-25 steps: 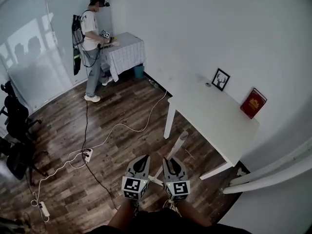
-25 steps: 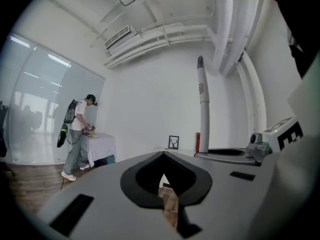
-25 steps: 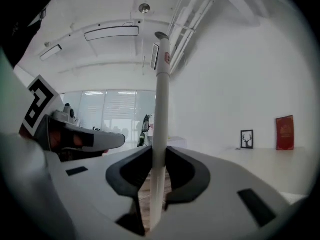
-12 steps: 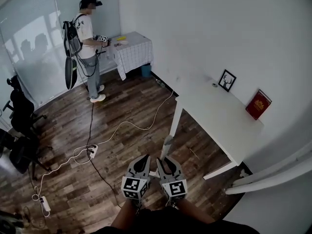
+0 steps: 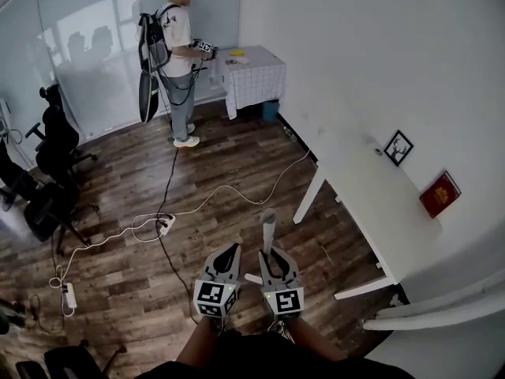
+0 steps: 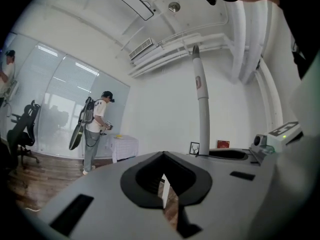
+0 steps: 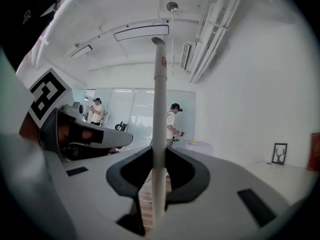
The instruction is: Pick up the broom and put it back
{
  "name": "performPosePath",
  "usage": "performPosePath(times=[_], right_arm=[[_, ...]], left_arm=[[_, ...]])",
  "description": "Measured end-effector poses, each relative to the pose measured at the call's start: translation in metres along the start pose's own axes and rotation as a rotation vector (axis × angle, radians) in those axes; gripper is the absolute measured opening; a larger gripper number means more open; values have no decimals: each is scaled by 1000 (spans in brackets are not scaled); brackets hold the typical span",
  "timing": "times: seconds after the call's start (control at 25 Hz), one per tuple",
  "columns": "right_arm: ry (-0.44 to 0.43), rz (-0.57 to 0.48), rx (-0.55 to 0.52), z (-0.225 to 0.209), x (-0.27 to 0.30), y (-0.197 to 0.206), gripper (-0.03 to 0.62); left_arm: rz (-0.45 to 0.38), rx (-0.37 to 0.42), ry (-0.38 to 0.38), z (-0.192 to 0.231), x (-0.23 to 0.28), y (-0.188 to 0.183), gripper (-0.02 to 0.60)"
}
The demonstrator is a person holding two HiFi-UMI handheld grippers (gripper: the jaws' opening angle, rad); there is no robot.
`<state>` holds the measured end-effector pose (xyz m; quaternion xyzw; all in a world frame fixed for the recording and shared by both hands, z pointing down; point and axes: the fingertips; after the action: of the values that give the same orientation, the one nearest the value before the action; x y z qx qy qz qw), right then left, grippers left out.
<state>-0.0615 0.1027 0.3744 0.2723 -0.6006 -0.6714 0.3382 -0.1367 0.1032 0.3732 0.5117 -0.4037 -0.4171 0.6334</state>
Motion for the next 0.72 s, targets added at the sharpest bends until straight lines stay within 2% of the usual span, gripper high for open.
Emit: performPosePath(times=[0.28, 0.56, 0.72], right_arm=[[-59, -11, 32, 51, 38, -2, 98], [-83, -40, 22, 111, 80, -5, 98], [-101, -61, 32, 129, 107, -14, 98]], left_arm=[[-7, -6, -106, 68, -48, -2, 0], [6, -6, -173, 136, -99, 3, 0], [-1, -31, -215, 168, -113, 6, 0]])
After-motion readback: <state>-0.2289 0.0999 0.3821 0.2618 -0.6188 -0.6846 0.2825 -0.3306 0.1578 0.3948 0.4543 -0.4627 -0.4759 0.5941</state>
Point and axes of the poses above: the fingertips, and each gripper's own axes: x forward along the fingers, z to its left, y out of its underside, and after that the axes turned 1 degree about z, right-handed
